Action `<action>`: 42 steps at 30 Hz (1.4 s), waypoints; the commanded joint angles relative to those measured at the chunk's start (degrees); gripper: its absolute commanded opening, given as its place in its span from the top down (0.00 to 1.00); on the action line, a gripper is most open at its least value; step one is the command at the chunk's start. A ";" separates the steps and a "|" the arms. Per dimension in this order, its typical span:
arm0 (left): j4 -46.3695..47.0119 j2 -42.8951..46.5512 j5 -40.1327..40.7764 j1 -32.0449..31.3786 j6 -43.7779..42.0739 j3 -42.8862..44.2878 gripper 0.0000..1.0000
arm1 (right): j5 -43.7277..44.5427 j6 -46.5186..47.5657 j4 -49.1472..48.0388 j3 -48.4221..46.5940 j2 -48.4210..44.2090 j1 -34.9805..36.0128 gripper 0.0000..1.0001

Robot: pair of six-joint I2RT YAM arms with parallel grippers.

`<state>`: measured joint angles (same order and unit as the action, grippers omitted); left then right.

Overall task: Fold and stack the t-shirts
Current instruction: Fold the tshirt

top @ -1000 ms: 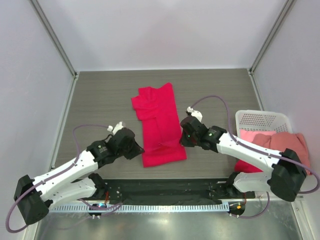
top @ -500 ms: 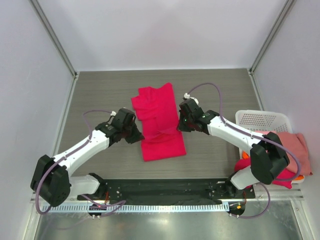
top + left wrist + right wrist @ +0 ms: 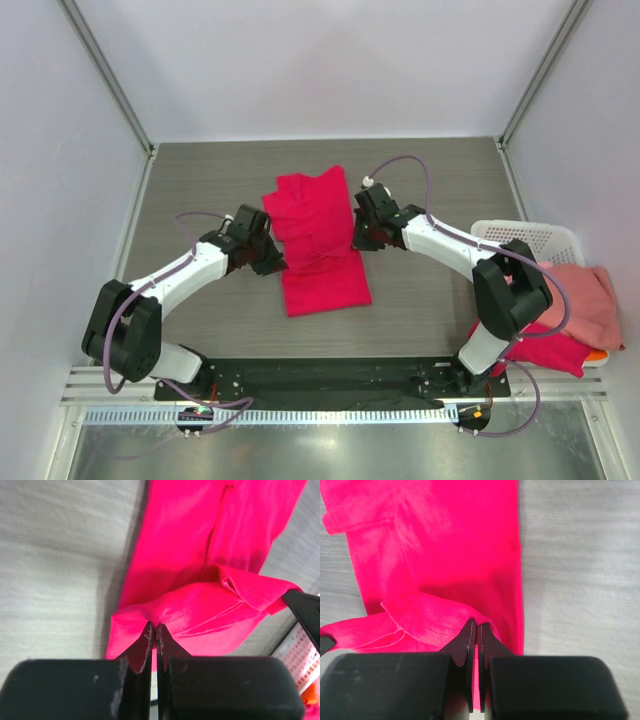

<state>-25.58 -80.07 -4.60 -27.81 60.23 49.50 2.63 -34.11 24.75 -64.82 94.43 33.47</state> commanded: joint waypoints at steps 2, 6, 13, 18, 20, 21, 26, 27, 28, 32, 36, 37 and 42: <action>6.06 -2.54 -1.29 3.20 -1.69 2.54 1.00 | -0.61 3.08 -3.22 -5.84 2.68 -0.69 0.93; 9.24 -5.18 -2.52 4.96 -4.41 3.41 0.14 | 4.74 0.37 -6.36 -3.75 1.99 -1.04 0.34; 8.88 3.51 -2.52 4.26 -5.74 -4.74 0.00 | 2.12 -1.31 -10.08 10.66 -12.59 -0.87 0.25; 9.41 12.65 -2.70 -1.61 -0.91 -14.68 0.07 | -5.88 -2.54 -8.06 19.28 -18.75 -0.69 0.35; 9.76 14.41 -2.69 -3.29 0.85 -17.05 0.09 | -7.37 -3.07 -7.88 22.18 -19.55 -0.43 0.39; 9.94 16.16 -2.69 -4.61 2.34 -19.15 0.11 | -7.99 -3.59 -7.79 23.15 -20.07 -0.17 0.39; 11.34 20.57 -1.82 -7.78 5.42 -23.83 0.24 | -9.57 -3.95 -7.96 27.20 -19.55 0.36 0.43; 11.61 21.09 -1.82 -8.57 6.04 -24.61 0.28 | -10.27 -3.95 -8.66 27.55 -18.77 0.45 0.45; 11.87 21.01 -1.73 -9.01 6.22 -24.80 0.29 | -10.63 -4.04 -9.02 27.99 -18.41 0.45 0.46; 12.57 18.99 -1.90 -10.07 6.48 -25.15 0.32 | -12.56 -4.56 -11.04 30.09 -16.92 0.45 0.49; 14.94 16.80 -2.61 -10.68 7.27 -26.20 0.37 | -12.39 -5.09 -12.88 31.15 -15.77 0.54 0.60; 15.73 16.10 -2.61 -10.86 7.53 -26.38 0.39 | -12.39 -5.09 -13.06 31.24 -15.42 0.54 0.69; 15.74 14.51 -2.26 -12.35 7.98 -26.82 0.44 | -12.74 -5.53 -13.59 32.03 -15.50 0.54 0.92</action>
<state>-11.90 -64.58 -6.72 -39.27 67.44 23.35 -9.54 -39.29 12.80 -33.74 79.15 33.69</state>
